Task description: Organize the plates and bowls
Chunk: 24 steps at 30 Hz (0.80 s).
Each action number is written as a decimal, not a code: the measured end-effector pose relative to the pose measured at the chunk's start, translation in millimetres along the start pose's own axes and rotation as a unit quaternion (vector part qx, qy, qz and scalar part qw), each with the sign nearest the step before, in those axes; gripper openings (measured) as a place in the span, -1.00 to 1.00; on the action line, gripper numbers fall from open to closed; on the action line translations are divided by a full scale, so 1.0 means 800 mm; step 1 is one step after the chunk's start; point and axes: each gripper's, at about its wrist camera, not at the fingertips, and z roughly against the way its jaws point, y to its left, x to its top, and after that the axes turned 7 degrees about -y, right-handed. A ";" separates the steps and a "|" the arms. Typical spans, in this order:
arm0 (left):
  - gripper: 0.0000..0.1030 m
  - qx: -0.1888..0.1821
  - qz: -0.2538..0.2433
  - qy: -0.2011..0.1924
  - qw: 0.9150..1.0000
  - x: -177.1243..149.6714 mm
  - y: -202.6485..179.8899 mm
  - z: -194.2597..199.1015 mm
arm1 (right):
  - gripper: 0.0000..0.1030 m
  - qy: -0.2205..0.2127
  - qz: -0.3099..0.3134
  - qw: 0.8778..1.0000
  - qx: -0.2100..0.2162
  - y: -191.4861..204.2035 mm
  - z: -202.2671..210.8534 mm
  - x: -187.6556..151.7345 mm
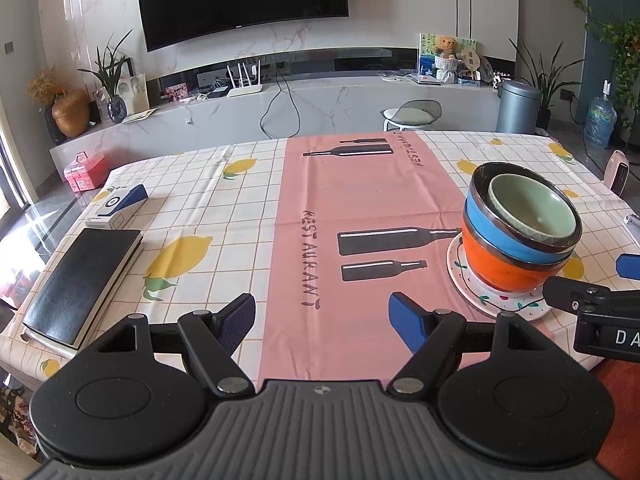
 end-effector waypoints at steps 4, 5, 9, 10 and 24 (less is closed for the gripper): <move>0.73 0.000 0.000 0.000 1.000 0.000 0.000 0.000 | 0.74 0.000 0.000 1.000 0.000 0.000 0.000 0.000; 0.73 0.000 0.001 0.000 1.000 0.000 0.000 0.000 | 0.74 0.000 0.000 1.000 0.000 0.000 0.000 0.000; 0.73 0.001 0.000 0.000 1.000 0.000 0.000 0.000 | 0.74 0.000 0.001 1.000 0.000 0.000 0.000 0.000; 0.73 0.001 0.001 0.000 1.000 -0.001 0.000 0.000 | 0.74 0.000 0.001 1.000 0.000 0.000 0.000 0.000; 0.73 0.001 0.003 0.000 1.000 -0.004 0.002 -0.001 | 0.74 0.001 0.002 1.000 0.000 0.001 0.000 -0.001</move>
